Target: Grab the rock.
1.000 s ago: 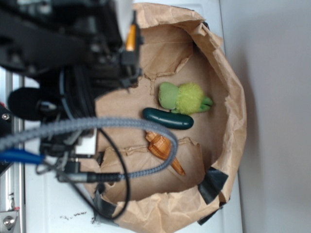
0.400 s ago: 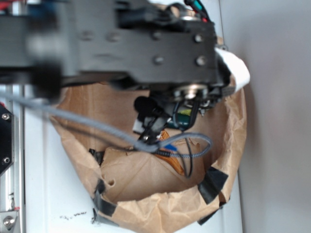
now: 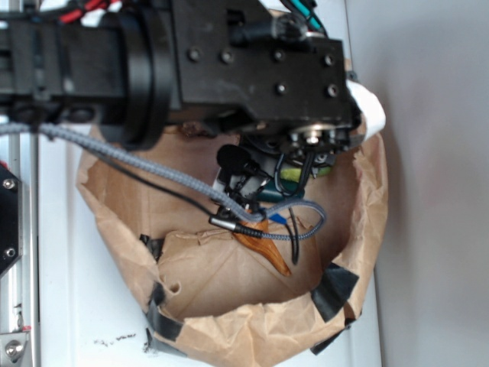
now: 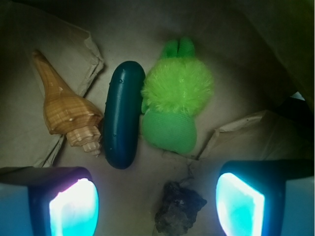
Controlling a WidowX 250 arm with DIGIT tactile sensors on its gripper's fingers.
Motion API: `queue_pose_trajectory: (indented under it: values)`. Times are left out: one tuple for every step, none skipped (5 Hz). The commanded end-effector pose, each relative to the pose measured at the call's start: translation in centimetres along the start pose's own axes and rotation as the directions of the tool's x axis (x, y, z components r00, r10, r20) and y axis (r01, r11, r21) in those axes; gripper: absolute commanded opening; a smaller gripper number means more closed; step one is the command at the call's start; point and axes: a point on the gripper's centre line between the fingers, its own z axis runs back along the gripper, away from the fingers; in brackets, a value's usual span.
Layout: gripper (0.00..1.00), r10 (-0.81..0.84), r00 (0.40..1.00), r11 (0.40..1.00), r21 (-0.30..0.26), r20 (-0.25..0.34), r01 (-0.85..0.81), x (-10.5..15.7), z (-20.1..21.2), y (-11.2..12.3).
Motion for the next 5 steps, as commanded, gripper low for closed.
queue_pose_trajectory:
  values:
    - [1.00,-0.020,0.998,1.000,0.005,0.058,0.020,-1.6,-2.5,0.6]
    - [1.00,-0.054,0.994,0.998,0.030,0.090,0.052,-2.4,-3.6,0.9]
    - [1.00,-0.067,0.992,0.998,-0.014,0.107,0.068,-2.7,-4.6,1.9]
    - [1.00,-0.063,0.995,0.998,-0.002,0.078,0.064,-2.3,-6.3,2.5]
    - [1.00,-0.055,0.997,0.998,0.010,0.057,0.054,-2.3,-7.6,3.1]
